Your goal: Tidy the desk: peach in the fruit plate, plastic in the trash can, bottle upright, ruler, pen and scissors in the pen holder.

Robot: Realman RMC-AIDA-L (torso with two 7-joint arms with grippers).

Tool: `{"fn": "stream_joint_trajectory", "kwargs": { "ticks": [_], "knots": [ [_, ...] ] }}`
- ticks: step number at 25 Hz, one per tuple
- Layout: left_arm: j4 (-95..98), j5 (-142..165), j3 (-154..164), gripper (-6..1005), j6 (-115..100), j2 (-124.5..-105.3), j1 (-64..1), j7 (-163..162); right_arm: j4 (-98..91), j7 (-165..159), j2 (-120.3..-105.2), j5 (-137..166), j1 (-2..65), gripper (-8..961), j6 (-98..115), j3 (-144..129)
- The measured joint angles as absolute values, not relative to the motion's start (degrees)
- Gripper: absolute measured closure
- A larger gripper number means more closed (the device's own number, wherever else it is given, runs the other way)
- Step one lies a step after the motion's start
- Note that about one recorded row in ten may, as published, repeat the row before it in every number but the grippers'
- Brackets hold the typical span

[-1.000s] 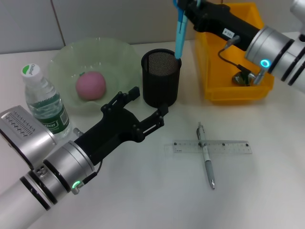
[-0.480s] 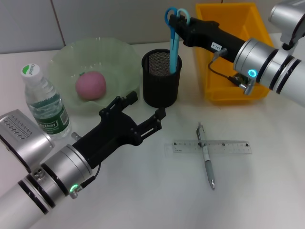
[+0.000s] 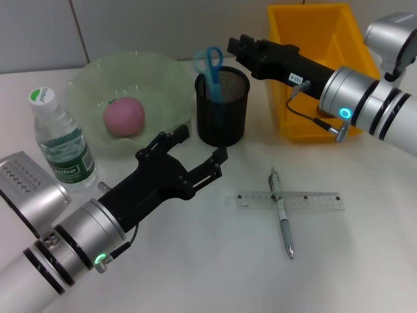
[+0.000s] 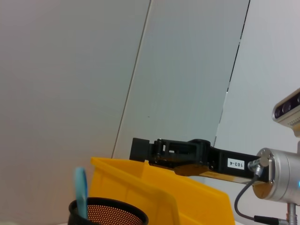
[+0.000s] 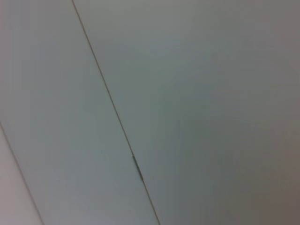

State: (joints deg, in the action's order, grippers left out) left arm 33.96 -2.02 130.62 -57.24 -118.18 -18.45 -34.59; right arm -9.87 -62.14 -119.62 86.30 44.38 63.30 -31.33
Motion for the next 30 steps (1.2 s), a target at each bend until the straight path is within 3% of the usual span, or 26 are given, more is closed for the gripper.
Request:
{"fn": "stream_joint_trajectory", "kwargs": {
  "ticks": [3, 12, 17, 22, 30],
  "knots": [
    [33.92, -1.99, 130.54, 132, -57.37, -118.15, -18.44, -34.61, -10.0, -62.14, -119.58, 86.18, 43.64, 708, 63.77, -31.36],
    [33.64, -1.84, 130.42, 131, -58.52, -117.95, -18.41, -34.63, -11.24, -62.13, -119.43, 86.13, 42.33, 467, 69.67, -30.99],
    [33.15, -0.46, 129.91, 131, -58.84, -117.72, -18.42, -36.07, -11.49, -62.16, -119.41, 86.12, 41.33, 267, 71.3, -30.77],
    [32.05, 2.95, 128.78, 131, -60.25, -117.33, -18.79, -39.21, -12.69, -62.26, -119.37, 85.95, 38.88, 183, 74.92, -30.66],
    [32.13, 24.18, 119.77, 132, -65.04, -115.39, -18.88, -51.78, -22.12, -71.84, -118.91, 87.23, 32.16, 185, 85.44, -32.1]
  ]
}}
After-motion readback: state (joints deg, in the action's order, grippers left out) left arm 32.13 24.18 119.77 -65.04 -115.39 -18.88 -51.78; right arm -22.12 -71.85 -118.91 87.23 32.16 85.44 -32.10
